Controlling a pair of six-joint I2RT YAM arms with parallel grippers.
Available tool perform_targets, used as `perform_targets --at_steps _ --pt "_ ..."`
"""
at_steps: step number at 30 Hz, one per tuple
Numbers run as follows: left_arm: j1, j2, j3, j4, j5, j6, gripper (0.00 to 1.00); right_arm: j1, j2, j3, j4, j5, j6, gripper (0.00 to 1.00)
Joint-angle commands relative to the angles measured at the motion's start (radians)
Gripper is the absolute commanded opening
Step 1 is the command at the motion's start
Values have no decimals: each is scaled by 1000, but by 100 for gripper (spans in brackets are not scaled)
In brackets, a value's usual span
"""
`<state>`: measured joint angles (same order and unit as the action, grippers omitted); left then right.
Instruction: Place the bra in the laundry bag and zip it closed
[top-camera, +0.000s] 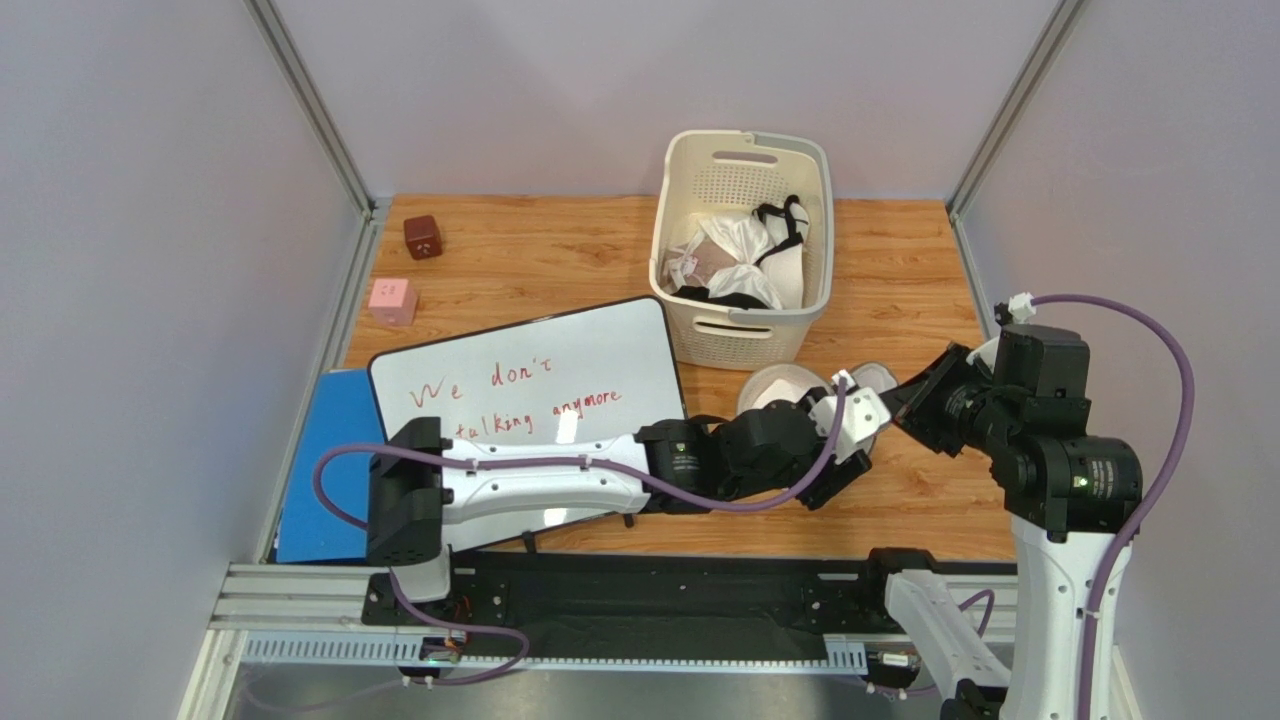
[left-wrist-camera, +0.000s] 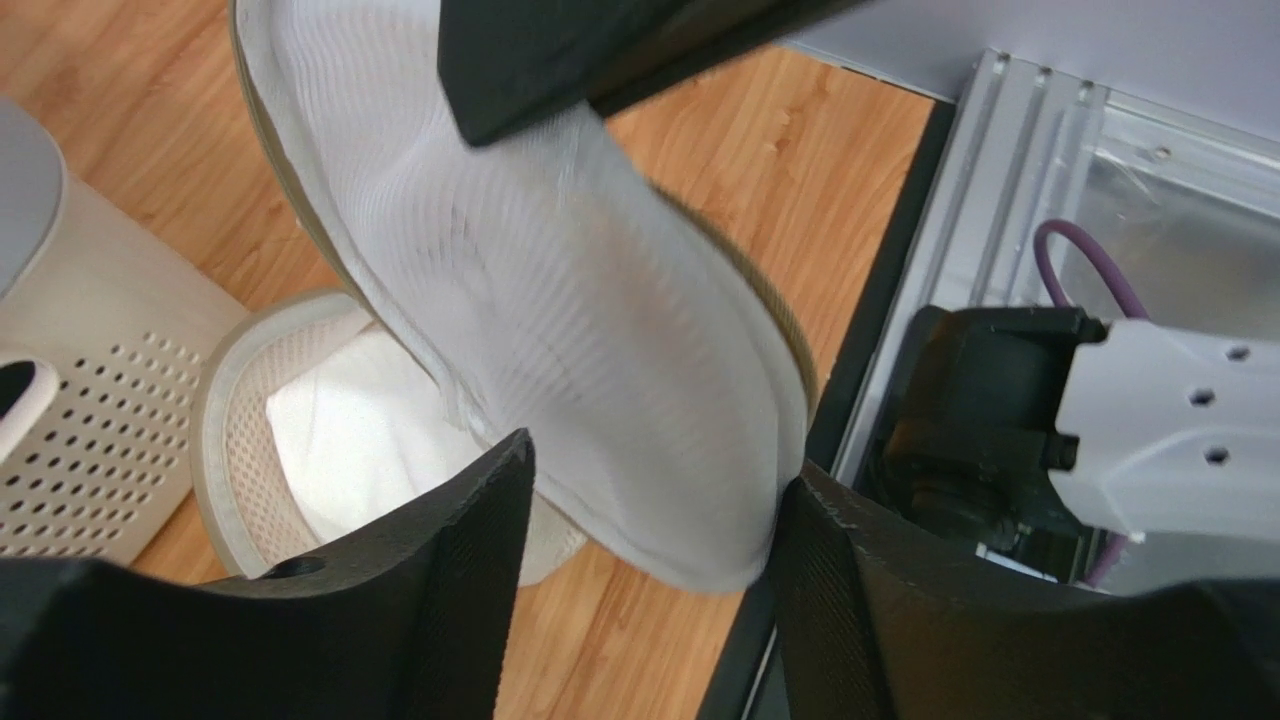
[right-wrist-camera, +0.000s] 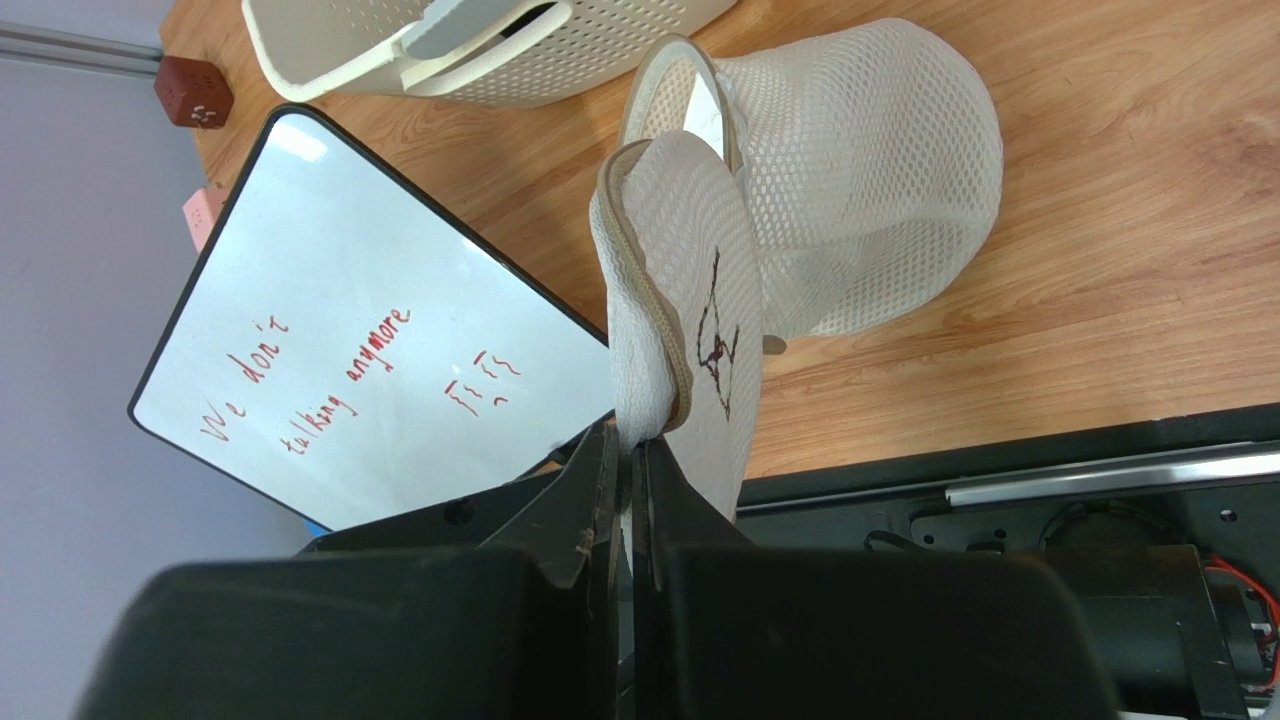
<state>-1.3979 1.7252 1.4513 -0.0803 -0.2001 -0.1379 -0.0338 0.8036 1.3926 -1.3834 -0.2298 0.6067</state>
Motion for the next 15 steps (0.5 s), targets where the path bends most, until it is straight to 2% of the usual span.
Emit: perform_targets --at_steps 1,2,3,5,6,7,8,12,14,15 --pt "-4 59 126 -69 -119 18 58 5 -4 5 -114 -40 19 0" --pt "-4 62 129 -62 -114 17 54 5 -3 5 -114 -48 21 0" --pt "-4 63 130 -61 -120 14 43 5 -3 3 -111 -52 16 0" --pt "0 63 132 -68 -136 -5 32 5 -6 -1 -106 -54 10 1" --pt "5 57 133 -76 -134 -12 23 5 -9 -3 -108 -52 4 3" --pt "14 56 130 -81 -134 -26 19 5 -14 -7 -105 -51 -1 6" --pt "23 50 120 -85 -124 -41 9 5 -18 -18 -102 -52 -5 9" --pt "76 -12 31 -29 -9 -142 3 5 -44 -70 -79 -36 -33 37" --pt "109 -29 -14 -15 58 -178 1 5 -66 -93 -66 -31 -51 46" --pt "123 -44 -28 -1 85 -193 0 5 -73 -108 -57 -28 -56 60"
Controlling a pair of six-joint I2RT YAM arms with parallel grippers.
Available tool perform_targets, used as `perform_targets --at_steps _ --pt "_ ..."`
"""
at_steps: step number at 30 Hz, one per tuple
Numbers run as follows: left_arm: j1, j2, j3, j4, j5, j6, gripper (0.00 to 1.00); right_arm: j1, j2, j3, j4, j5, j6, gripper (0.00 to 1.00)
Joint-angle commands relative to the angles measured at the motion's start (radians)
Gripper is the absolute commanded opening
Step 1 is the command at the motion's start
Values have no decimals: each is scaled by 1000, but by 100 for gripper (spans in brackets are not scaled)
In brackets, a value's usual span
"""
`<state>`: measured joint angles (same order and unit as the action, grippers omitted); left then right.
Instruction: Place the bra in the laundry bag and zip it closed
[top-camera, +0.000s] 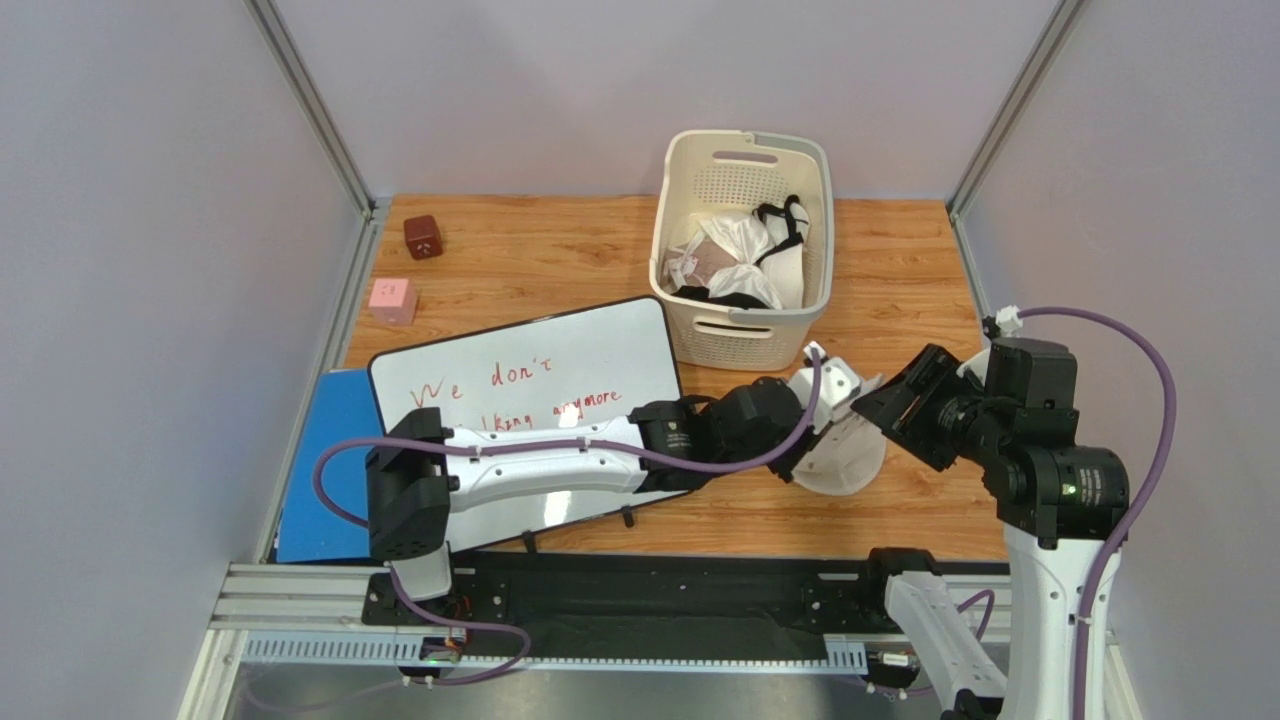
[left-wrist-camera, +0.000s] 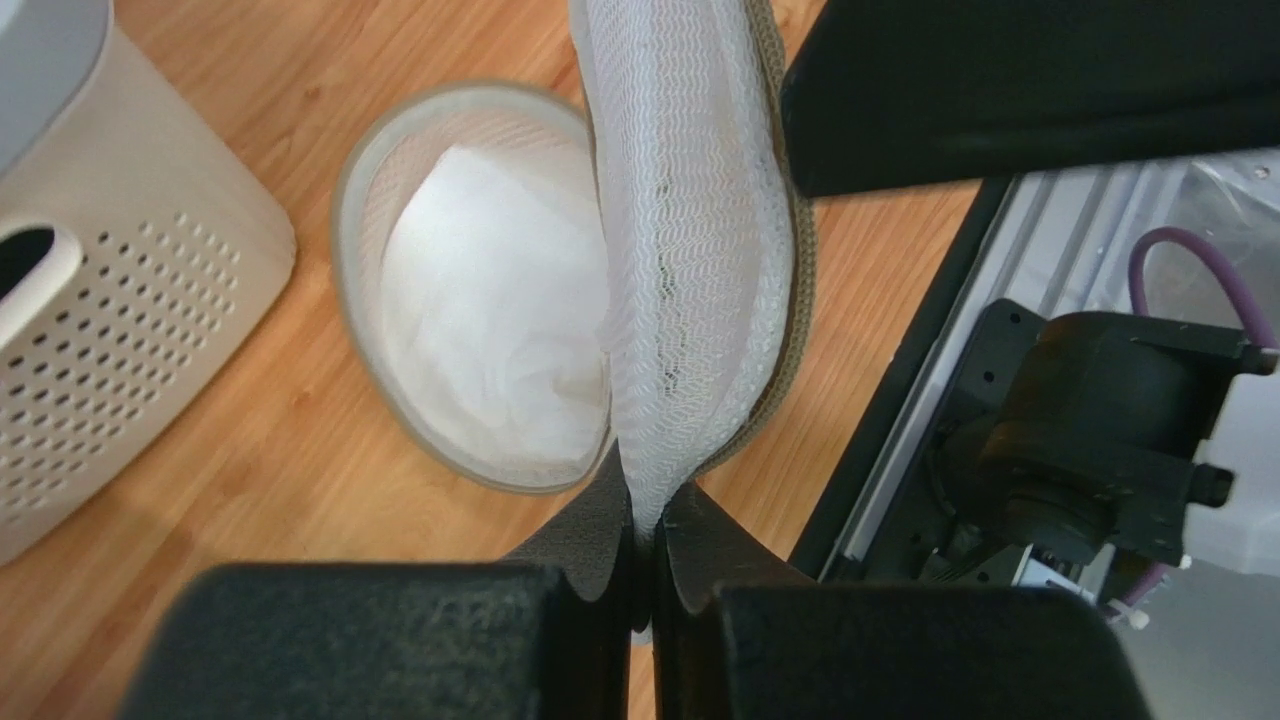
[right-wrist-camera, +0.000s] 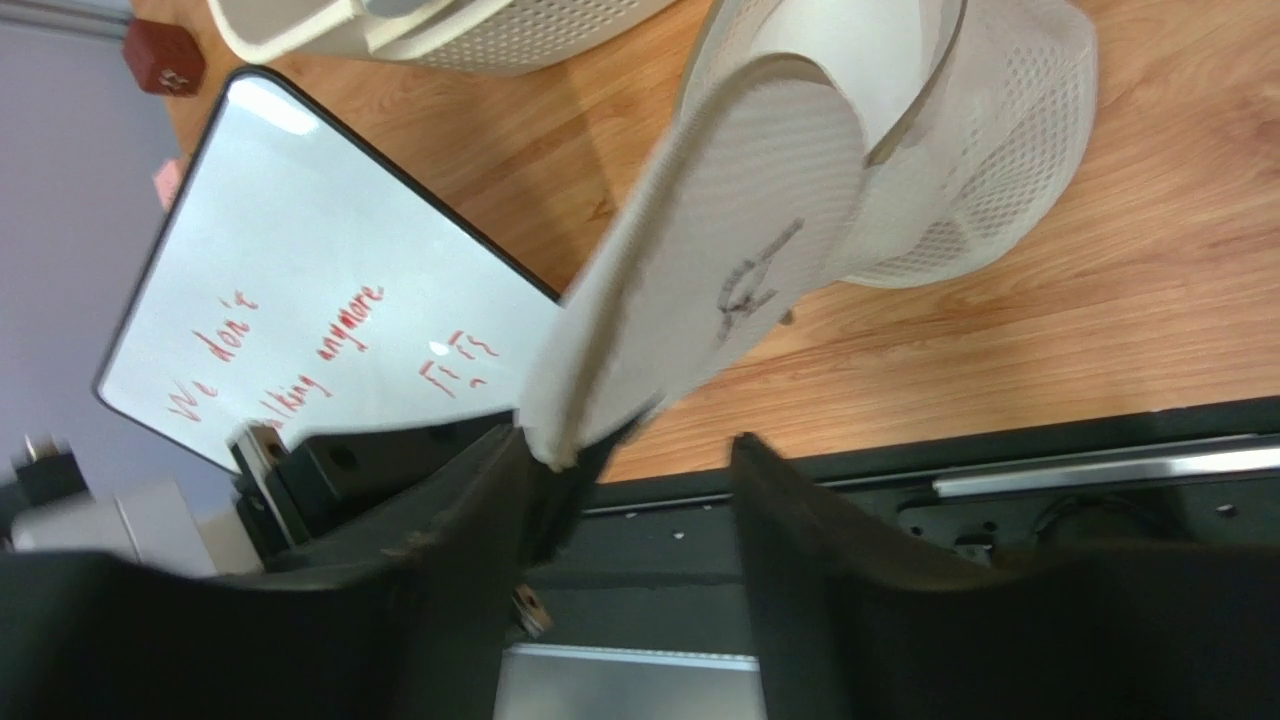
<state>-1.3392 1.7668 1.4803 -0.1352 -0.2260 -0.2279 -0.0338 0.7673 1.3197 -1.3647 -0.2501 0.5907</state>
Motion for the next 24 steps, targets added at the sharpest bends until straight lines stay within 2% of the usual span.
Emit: perform_targets --at_steps 1,3,5,8,10,12,16,19,24 --pt "80 -92 -69 62 137 -141 0 5 -43 -43 -71 -2 -49 66" --pt "136 -102 -106 95 241 -192 0 5 -62 -60 -60 9 -58 80" --pt "179 -106 -133 120 367 -278 0 5 -72 -79 -47 2 -66 84" --pt "250 -96 -144 129 506 -370 0 8 -97 -167 15 -72 -45 85" --pt "290 -99 -164 219 606 -413 0 8 -111 -250 81 -133 -31 85" --pt "310 -110 -202 310 658 -484 0 8 -118 -301 155 -161 -17 85" --pt "340 -110 -233 387 776 -548 0 8 -152 -399 266 -225 -11 85" --pt "348 -93 -239 457 858 -606 0 8 -189 -468 344 -264 9 90" --pt "370 -41 -241 537 901 -688 0 8 -256 -622 420 -197 89 94"
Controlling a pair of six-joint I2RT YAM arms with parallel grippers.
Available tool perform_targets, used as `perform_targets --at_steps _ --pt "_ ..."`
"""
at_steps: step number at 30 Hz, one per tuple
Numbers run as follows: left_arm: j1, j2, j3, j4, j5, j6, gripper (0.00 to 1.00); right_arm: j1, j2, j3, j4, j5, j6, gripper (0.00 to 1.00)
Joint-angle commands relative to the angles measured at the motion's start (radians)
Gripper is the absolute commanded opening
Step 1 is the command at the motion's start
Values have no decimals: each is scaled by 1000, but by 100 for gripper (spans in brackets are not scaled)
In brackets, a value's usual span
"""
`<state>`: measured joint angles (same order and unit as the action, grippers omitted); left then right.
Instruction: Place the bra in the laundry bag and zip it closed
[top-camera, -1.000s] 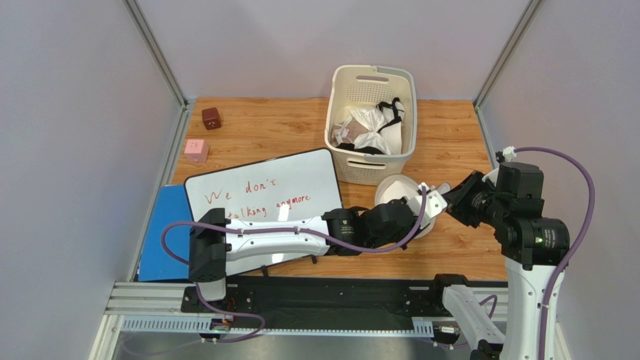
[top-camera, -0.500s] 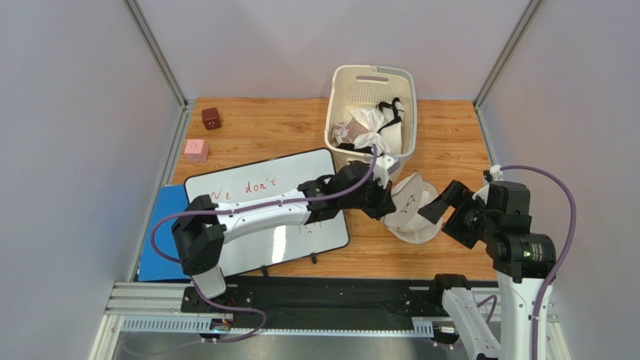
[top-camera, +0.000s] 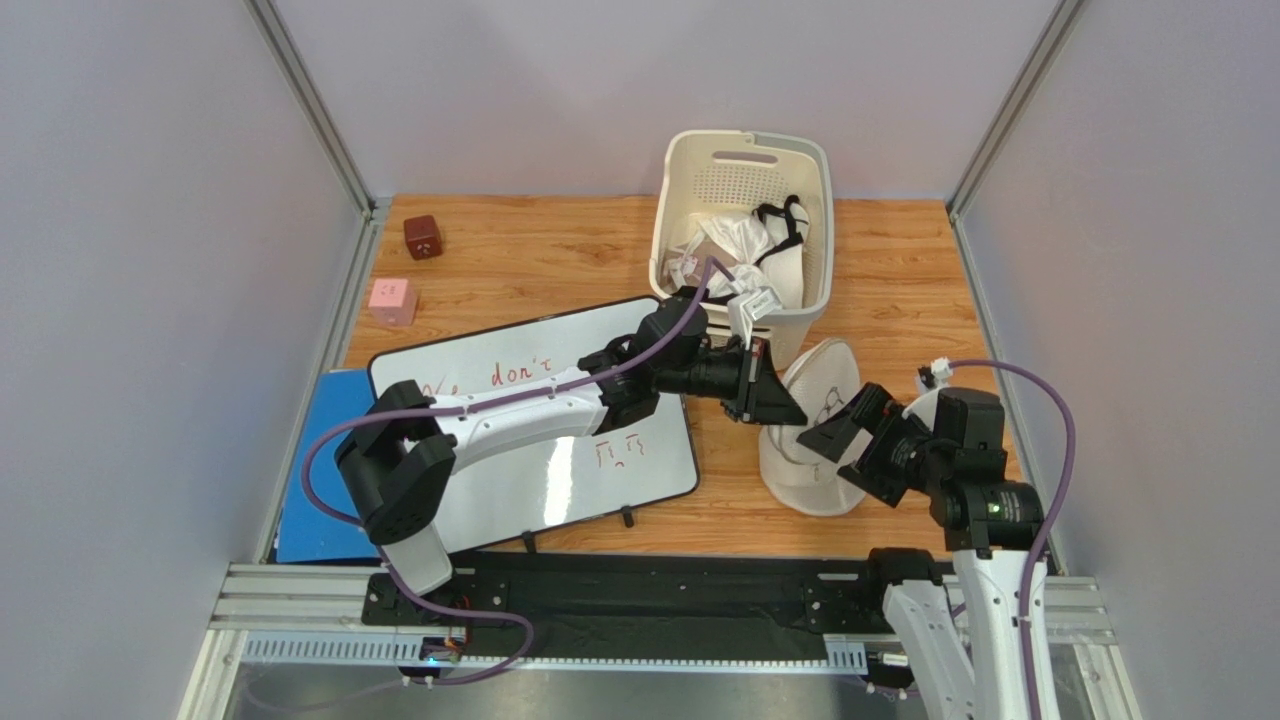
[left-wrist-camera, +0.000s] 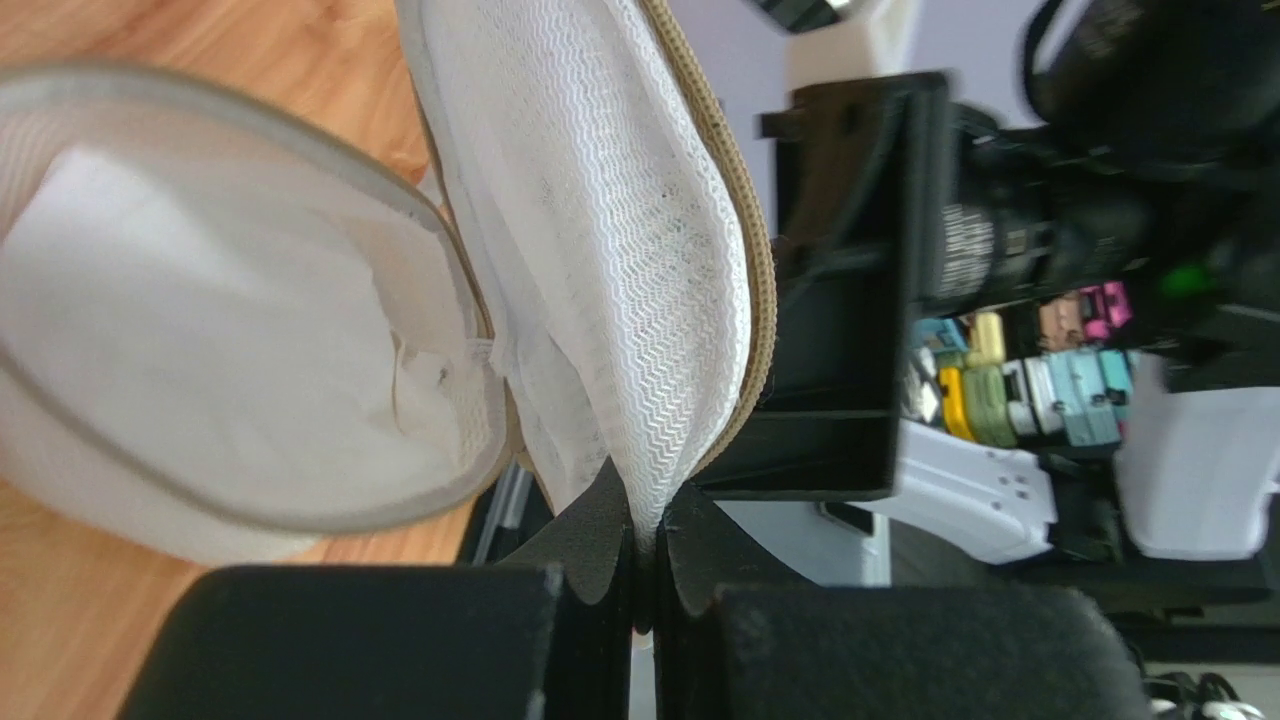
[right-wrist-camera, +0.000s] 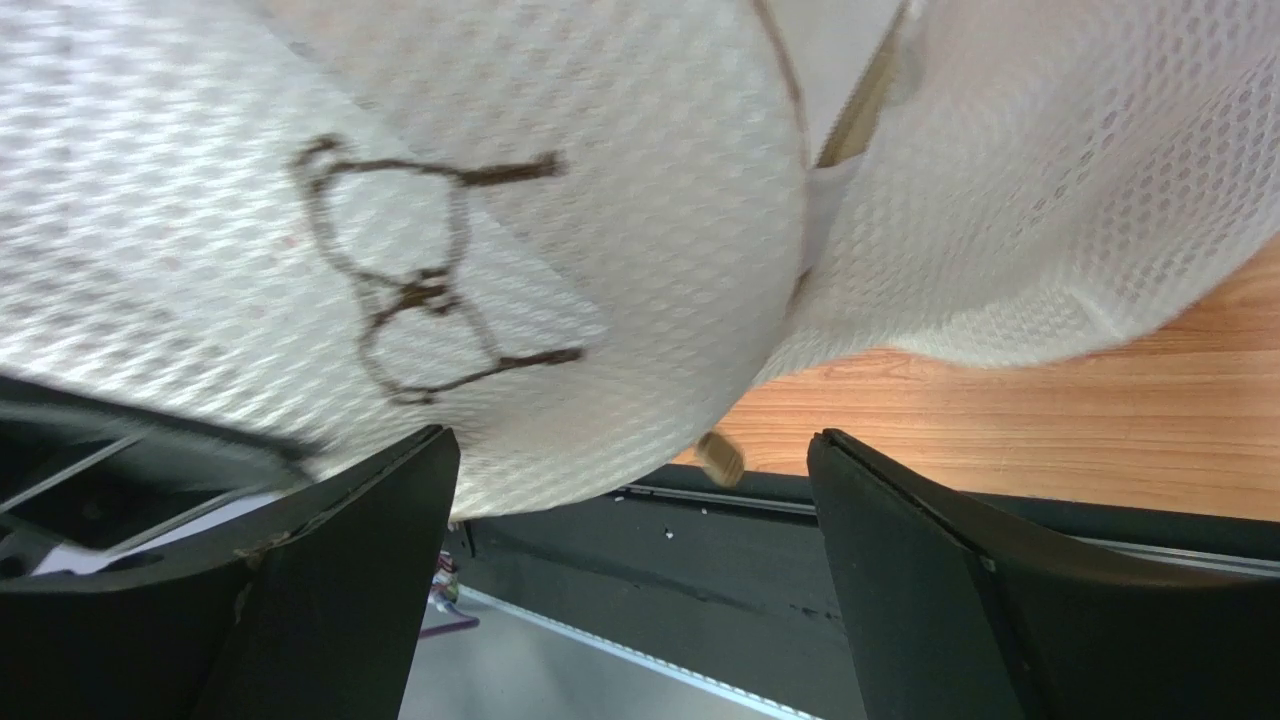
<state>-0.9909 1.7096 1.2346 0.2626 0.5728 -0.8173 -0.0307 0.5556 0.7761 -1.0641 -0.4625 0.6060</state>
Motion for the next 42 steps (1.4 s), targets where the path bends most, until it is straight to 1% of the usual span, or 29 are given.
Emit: perform_targets --at_steps 1,2,7,11,16,19,21,24,25,26,29,31,33,35,37,39,40,42 --pt "24 27 11 141 111 -109 0 5 -57 -92 125 27 87 94" --pt "31 45 12 141 116 -118 0 5 -77 -119 150 33 98 95" --pt "37 104 51 78 140 -163 0 3 -83 -132 174 65 145 95" --pt "43 128 31 136 148 -207 0 2 -97 -175 191 84 193 95" --pt "57 133 23 138 148 -214 0 2 -143 -236 182 107 248 93" --pt "67 136 9 150 157 -218 0 2 -170 -247 151 133 284 91" --pt "72 136 -7 170 168 -238 0 2 -172 -264 151 151 301 87" --pt "74 137 -15 208 182 -256 0 2 -166 -299 170 148 328 79" --pt "74 137 -17 211 183 -258 0 2 -171 -307 183 145 336 73" --pt "74 136 -20 214 183 -261 0 2 -178 -316 199 143 343 69" --pt "72 136 -27 222 187 -264 0 2 -178 -311 214 140 341 63" --pt "74 142 -34 225 193 -269 0 2 -177 -302 214 150 330 55" --pt "74 147 -38 230 196 -273 0 2 -175 -305 216 157 325 50" --pt "74 147 -43 242 193 -283 0 2 -178 -311 223 154 330 41" --pt "74 145 -44 245 193 -286 0 2 -181 -319 236 148 337 28" --pt "74 145 -46 248 193 -287 0 2 -178 -321 236 148 340 25" --pt "72 145 -46 248 194 -287 0 2 -177 -324 239 148 342 19" --pt "74 145 -46 250 194 -289 0 2 -178 -324 239 147 348 14"
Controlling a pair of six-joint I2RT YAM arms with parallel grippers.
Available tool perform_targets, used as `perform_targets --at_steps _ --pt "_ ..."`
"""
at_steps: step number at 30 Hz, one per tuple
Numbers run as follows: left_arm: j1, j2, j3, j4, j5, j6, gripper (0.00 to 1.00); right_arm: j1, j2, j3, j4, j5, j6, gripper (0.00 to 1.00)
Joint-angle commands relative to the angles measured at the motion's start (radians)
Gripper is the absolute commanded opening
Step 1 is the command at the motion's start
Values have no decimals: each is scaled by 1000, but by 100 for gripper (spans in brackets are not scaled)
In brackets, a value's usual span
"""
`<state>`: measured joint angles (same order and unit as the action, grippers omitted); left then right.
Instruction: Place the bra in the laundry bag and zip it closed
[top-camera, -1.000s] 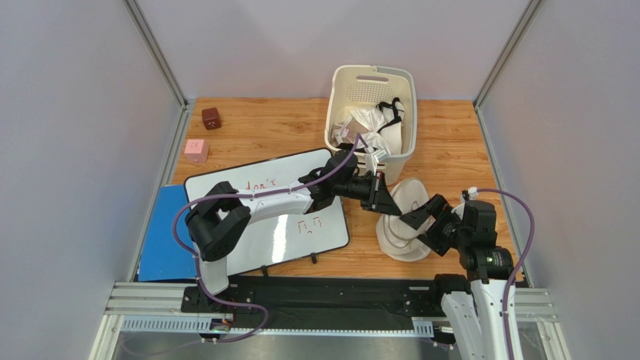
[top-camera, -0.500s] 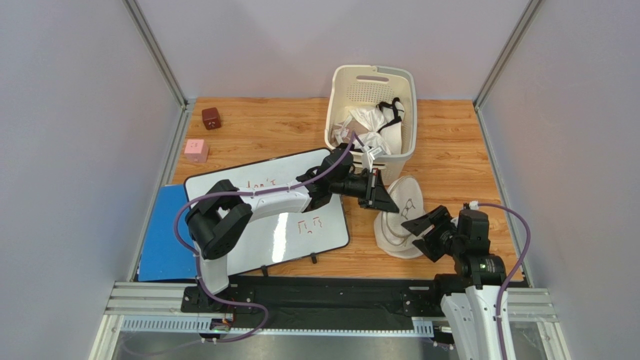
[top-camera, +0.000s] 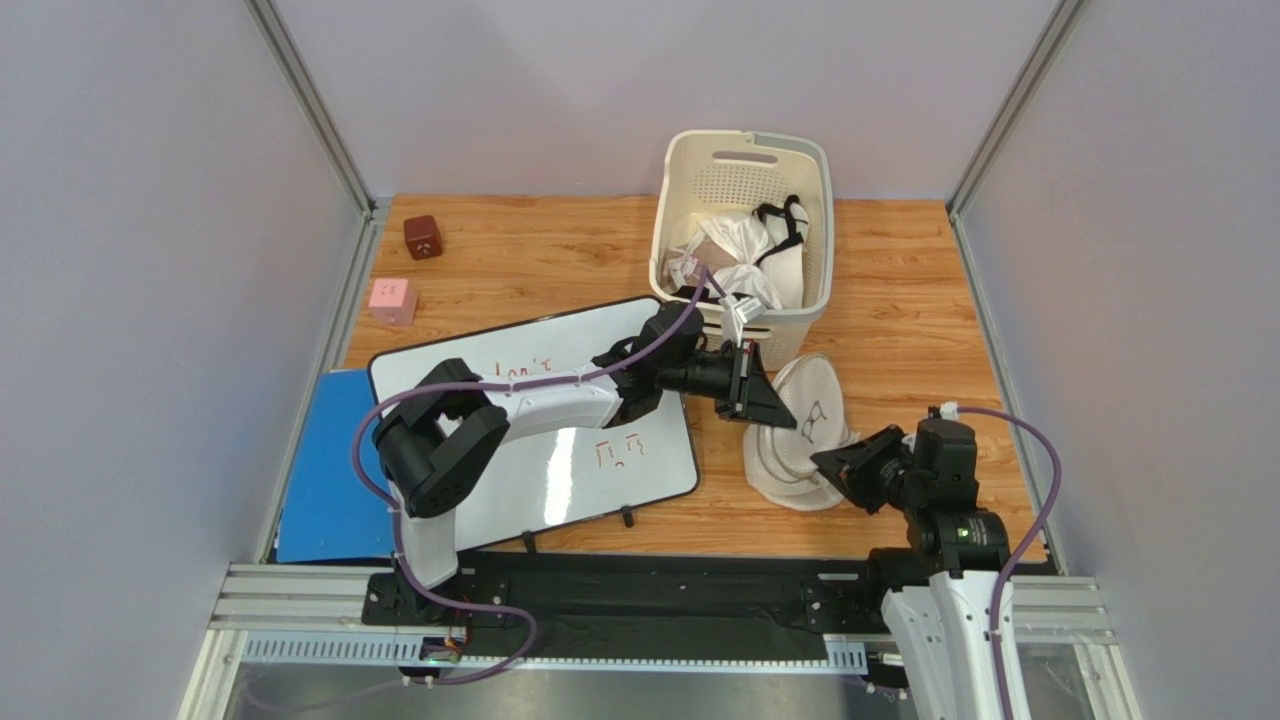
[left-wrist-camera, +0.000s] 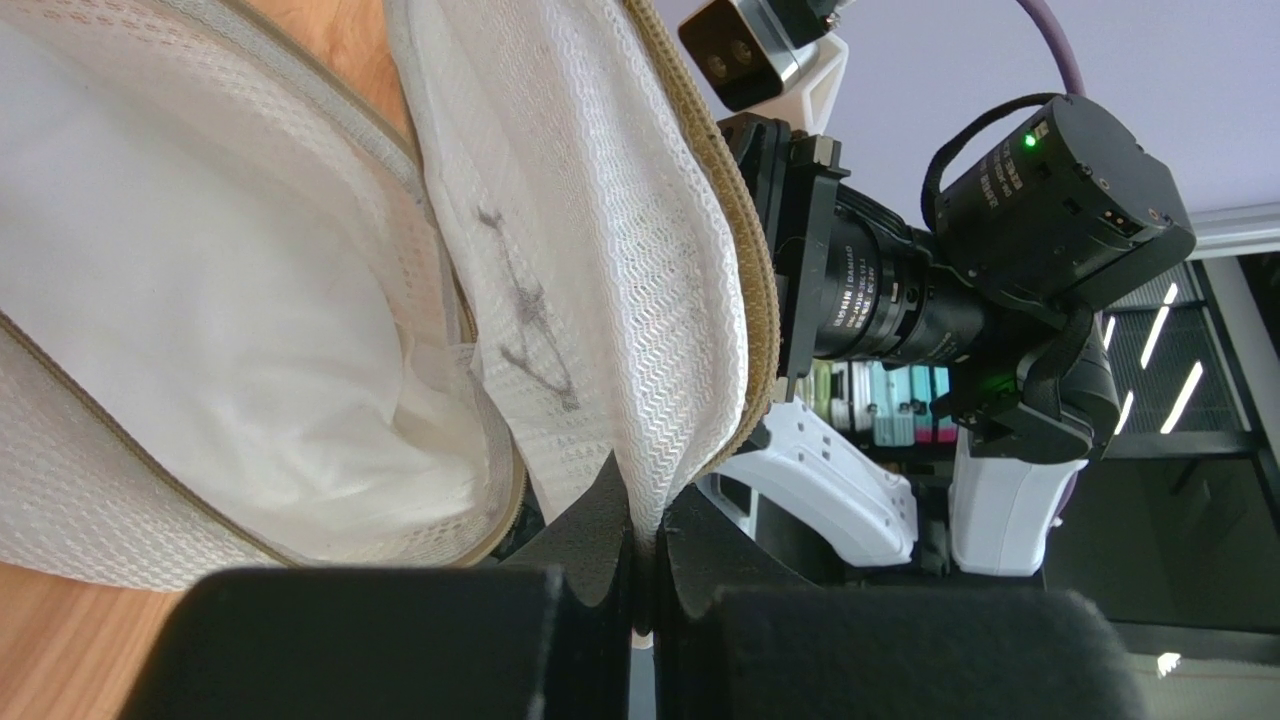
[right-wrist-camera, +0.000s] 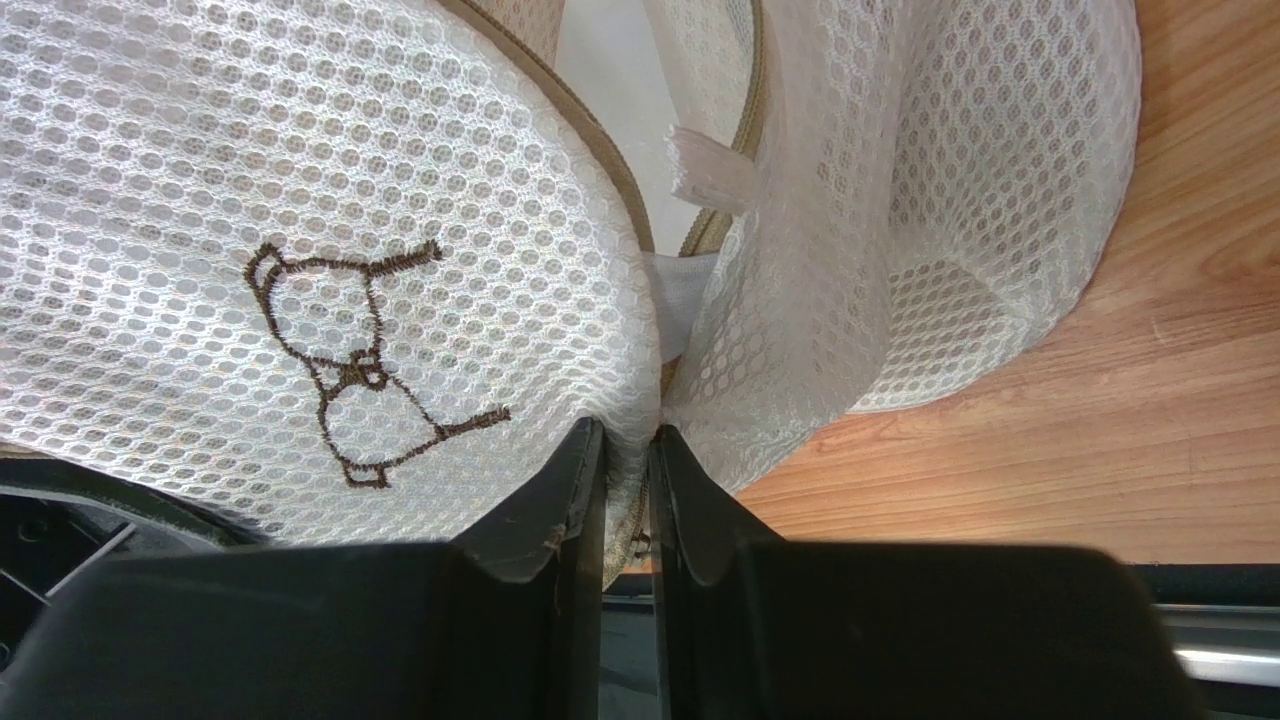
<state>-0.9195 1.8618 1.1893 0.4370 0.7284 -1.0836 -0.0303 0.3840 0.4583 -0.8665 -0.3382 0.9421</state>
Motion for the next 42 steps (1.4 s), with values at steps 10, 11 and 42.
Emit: perform_targets --at_steps 10,11,42 --pt "1 -48 145 -548 -216 342 25 6 36 66 -93 31 35 0" --pt "-11 -70 160 -607 -348 381 36 9 64 92 -113 39 37 0" --pt "-558 -84 202 -619 -1367 706 45 58 254 335 -287 200 198 0"
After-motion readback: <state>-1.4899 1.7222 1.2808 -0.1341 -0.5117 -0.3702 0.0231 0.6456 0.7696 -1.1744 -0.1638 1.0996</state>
